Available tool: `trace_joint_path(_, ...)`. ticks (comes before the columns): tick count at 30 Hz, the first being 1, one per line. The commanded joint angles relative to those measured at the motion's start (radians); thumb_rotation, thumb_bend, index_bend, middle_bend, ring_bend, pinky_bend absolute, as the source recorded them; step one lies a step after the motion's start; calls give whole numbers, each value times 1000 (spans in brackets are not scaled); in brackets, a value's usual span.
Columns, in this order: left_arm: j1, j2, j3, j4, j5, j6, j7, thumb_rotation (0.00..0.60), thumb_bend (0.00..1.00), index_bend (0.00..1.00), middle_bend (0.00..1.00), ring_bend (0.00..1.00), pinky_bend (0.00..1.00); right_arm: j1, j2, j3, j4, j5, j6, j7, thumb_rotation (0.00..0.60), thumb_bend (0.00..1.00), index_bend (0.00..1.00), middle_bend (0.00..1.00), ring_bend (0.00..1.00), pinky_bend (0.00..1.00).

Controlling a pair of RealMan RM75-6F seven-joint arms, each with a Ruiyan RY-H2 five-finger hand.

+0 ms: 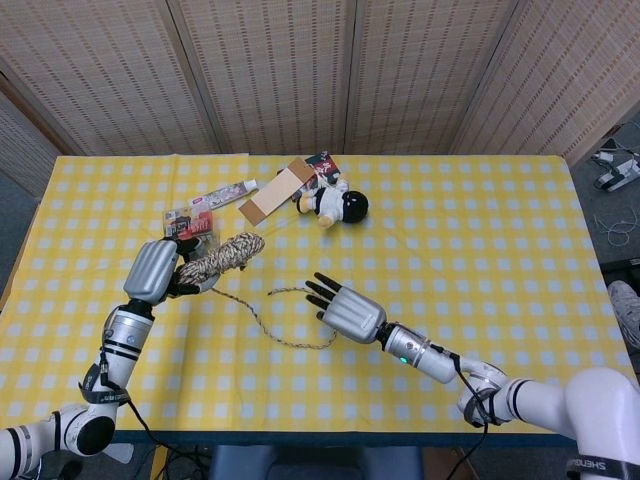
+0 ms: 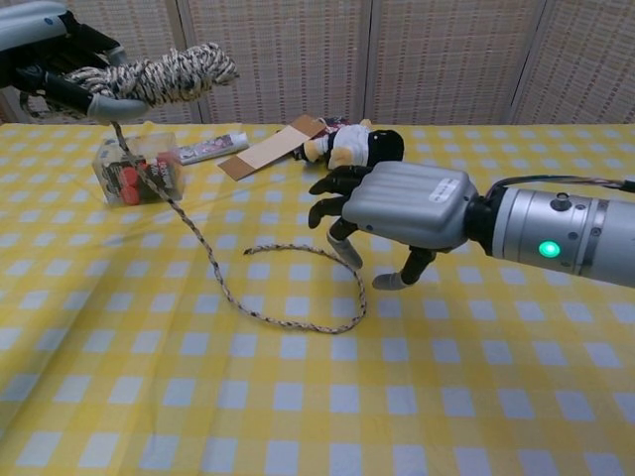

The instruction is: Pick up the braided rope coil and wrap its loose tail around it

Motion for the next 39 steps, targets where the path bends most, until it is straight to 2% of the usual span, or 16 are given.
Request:
trace_joint_path(1, 2, -1, 2, 2, 0, 0, -5, 505, 250, 706, 685, 559, 375, 1, -27, -19, 40, -4, 19, 29, 600, 214, 524, 140, 0, 0)
trace_joint_path(4, 4, -3, 4, 6, 1, -1, -10, 505, 250, 709, 685, 559, 358, 1, -43, -30, 70, -3, 28, 39, 600, 214, 492, 84, 0, 0)
trace_joint_path(8, 6, -7, 6, 10, 1, -2, -17, 506, 250, 710, 686, 559, 336, 2, -60, -40, 95, 5, 26, 34, 600, 215, 331, 0, 0, 0)
trace_joint_path(10, 7, -8, 6, 11, 1, -1, -20, 506, 250, 713, 686, 559, 328, 3, -68, -42, 105, 8, 28, 32, 600, 215, 302, 0, 0, 0)
trace_joint_path(25, 11, -16, 8, 21, 0, -4, -34, 505, 250, 716, 687, 558, 299, 14, -109, -73, 188, 20, 31, 98, 600, 227, 488, 28, 0, 0)
trace_joint_path(39, 13, -20, 7, 38, -4, -11, -48, 504, 250, 717, 687, 558, 295, 42, -152, -74, 254, 38, 4, 104, 600, 230, 511, 38, 0, 0)
